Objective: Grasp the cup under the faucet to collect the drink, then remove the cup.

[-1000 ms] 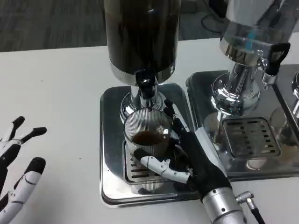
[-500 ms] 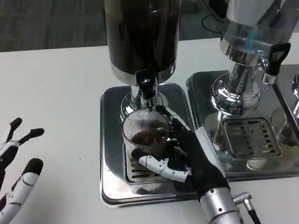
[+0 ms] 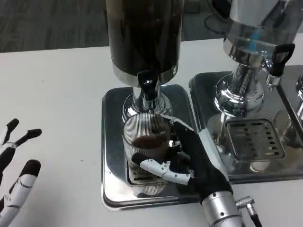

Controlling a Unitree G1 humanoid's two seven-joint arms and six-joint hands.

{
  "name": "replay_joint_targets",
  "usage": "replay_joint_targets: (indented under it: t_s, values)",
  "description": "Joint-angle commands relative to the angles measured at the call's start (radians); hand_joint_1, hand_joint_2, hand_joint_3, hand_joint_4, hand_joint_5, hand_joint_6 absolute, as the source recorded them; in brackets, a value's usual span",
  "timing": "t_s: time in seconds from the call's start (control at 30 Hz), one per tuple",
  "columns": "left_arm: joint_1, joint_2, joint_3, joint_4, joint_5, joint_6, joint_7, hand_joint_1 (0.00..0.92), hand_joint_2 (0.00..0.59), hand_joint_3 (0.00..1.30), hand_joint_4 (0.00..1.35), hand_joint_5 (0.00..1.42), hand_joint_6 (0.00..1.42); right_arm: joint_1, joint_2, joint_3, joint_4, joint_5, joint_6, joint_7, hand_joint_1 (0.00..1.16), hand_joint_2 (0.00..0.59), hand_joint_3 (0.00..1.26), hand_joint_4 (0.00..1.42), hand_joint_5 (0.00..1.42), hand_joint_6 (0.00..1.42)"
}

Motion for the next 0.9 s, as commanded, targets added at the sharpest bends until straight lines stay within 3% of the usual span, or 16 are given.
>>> replay_joint_targets:
  t_s: [0.03,0.43,0.77,0.9]
  values:
    - [0.008,-0.001,0.006,-0.006,0.004,0.005,0.014,0.0,0.241,0.28,0.0,0.16,0.02,0.016,0.004,-0.001,0.032,0.002,-0.025,-0.01,0.82,0.183,0.4,0.45,0.51,0.72]
    - [-0.009,-0.002,-0.014,0.023,0.011,0.013,0.008,0.0,0.231,0.28,0.0,0.16,0.02,0.021,0.009,-0.013,0.043,-0.025,-0.063,-0.09,0.88,0.188,0.48,0.55,0.66,0.98]
    - [-0.013,-0.003,-0.021,0.034,0.016,0.014,0.01,0.0,0.231,0.27,0.0,0.15,0.02,0.018,0.007,-0.014,0.044,-0.023,-0.075,-0.086,0.89,0.193,0.5,0.58,0.69,1.03]
    - [-0.012,0.0,-0.025,0.042,0.024,0.018,0.009,0.0,0.231,0.26,0.0,0.15,0.01,0.027,0.001,-0.014,0.004,-0.058,-0.069,-0.107,0.89,0.194,0.5,0.58,0.69,1.05]
